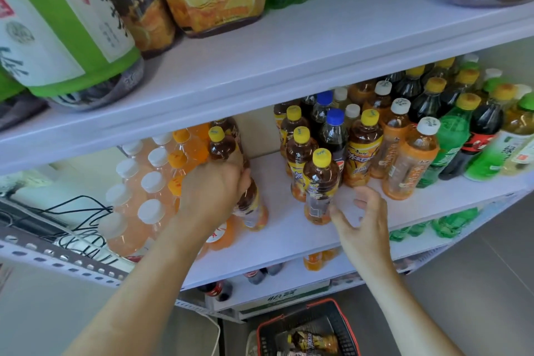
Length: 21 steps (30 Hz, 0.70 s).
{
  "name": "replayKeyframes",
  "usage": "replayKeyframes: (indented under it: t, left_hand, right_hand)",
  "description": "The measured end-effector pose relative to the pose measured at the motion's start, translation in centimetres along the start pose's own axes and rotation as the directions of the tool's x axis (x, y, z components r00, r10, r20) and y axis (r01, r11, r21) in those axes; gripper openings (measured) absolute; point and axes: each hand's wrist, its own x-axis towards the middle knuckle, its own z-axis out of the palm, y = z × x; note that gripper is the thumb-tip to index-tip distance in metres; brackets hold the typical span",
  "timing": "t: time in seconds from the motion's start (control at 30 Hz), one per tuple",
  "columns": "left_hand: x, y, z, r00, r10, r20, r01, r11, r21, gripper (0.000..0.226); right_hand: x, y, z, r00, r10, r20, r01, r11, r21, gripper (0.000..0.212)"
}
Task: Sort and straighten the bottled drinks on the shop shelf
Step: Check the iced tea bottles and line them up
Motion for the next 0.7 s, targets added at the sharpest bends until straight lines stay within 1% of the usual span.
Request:
replayKeyframes:
  t: [0.03, 0.07, 0.1, 0.13, 0.17, 0.2, 0.23, 0.27, 0.3, 0.33, 0.37, 0.4, 0.43, 0.53, 0.63, 0.7]
  left_hand:
    - [-0.8, 0.2, -0.7, 0.998, -0.037, -0.053, 0.033, 0.997, -0.064, 0.027]
    - [-1.5, 0.4, -1.6, 0.99, -0.09, -0.108, 0.074, 0.987, -0.144, 0.026]
    - [-2.1, 0.7, -2.4, 0.976, -0.163, -0.144, 0.124, 0.961, -0.246, 0.025]
    - [-2.5, 0.9, -3.2, 0.957, -0.248, -0.148, 0.18, 0.914, -0.364, 0.027]
    - [-2.8, 1.0, -3.9, 0.937, -0.327, -0.121, 0.233, 0.844, -0.483, 0.027]
    - [-2.9, 1.2, -4.4, 0.917, -0.392, -0.076, 0.274, 0.758, -0.592, 0.027]
    - [-2.9, 1.3, -4.6, 0.9, -0.435, -0.032, 0.3, 0.669, -0.68, 0.025]
    - [-3.0, 1.4, -4.8, 0.888, -0.461, 0.001, 0.31, 0.597, -0.74, 0.024]
    - [-3.0, 1.6, -5.0, 0.88, -0.474, 0.022, 0.314, 0.546, -0.777, 0.024]
    - [-3.1, 1.8, -5.2, 0.876, -0.481, 0.038, 0.313, 0.507, -0.803, 0.025]
    - [-3.3, 2.1, -5.2, 0.873, -0.486, 0.05, 0.31, 0.471, -0.826, 0.026]
    - [-3.4, 2.3, -5.3, 0.868, -0.492, 0.058, 0.305, 0.439, -0.845, 0.026]
    - [-3.5, 2.4, -5.3, 0.863, -0.502, 0.061, 0.299, 0.409, -0.862, 0.027]
    - [-3.6, 2.4, -5.4, 0.855, -0.513, 0.074, 0.277, 0.332, -0.902, 0.033]
    - [-3.8, 2.2, -5.2, 0.884, -0.461, 0.082, 0.263, 0.343, -0.902, 0.041]
    - [-3.7, 1.9, -5.0, 0.899, -0.427, 0.094, 0.281, 0.4, -0.873, 0.052]
  right_hand:
    - [-1.0, -0.4, -0.5, 0.999, -0.037, -0.024, 0.038, 0.999, 0.035, 0.042]
    - [-1.7, -0.9, -0.9, 0.999, -0.047, -0.002, 0.047, 0.997, 0.067, 0.03]
    - [-2.1, -1.3, -1.2, 0.998, -0.015, 0.062, 0.008, 0.994, 0.113, 0.019]
    - [-2.5, -1.7, -1.4, 0.983, 0.079, 0.166, -0.109, 0.978, 0.18, 0.011]
    - [-2.7, -2.1, -1.6, 0.928, 0.207, 0.311, -0.291, 0.922, 0.256, 0.007]
    - [-2.9, -2.5, -1.7, 0.818, 0.319, 0.479, -0.497, 0.812, 0.307, 0.019]
    - [-3.2, -2.7, -1.9, 0.671, 0.37, 0.643, -0.677, 0.66, 0.326, 0.035]
    - [-3.4, -2.7, -2.1, 0.534, 0.357, 0.766, -0.794, 0.523, 0.309, 0.047]
    - [-3.6, -2.7, -2.3, 0.432, 0.319, 0.843, -0.858, 0.434, 0.275, 0.054]
    - [-3.9, -2.7, -2.6, 0.377, 0.272, 0.886, -0.882, 0.398, 0.253, 0.058]
    - [-4.2, -2.7, -2.8, 0.357, 0.237, 0.904, -0.887, 0.389, 0.248, 0.062]
    - [-4.4, -2.7, -3.0, 0.356, 0.204, 0.912, -0.883, 0.392, 0.257, 0.066]
    - [-4.6, -2.8, -3.2, 0.373, 0.176, 0.911, -0.871, 0.404, 0.279, 0.067]
    - [-4.6, -3.2, -4.0, 0.48, 0.122, 0.869, -0.796, 0.477, 0.372, 0.061]
    - [-4.5, -3.5, -4.6, 0.568, 0.088, 0.818, -0.725, 0.525, 0.447, 0.055]
    - [-4.6, -3.8, -4.9, 0.605, 0.085, 0.792, -0.698, 0.536, 0.476, 0.056]
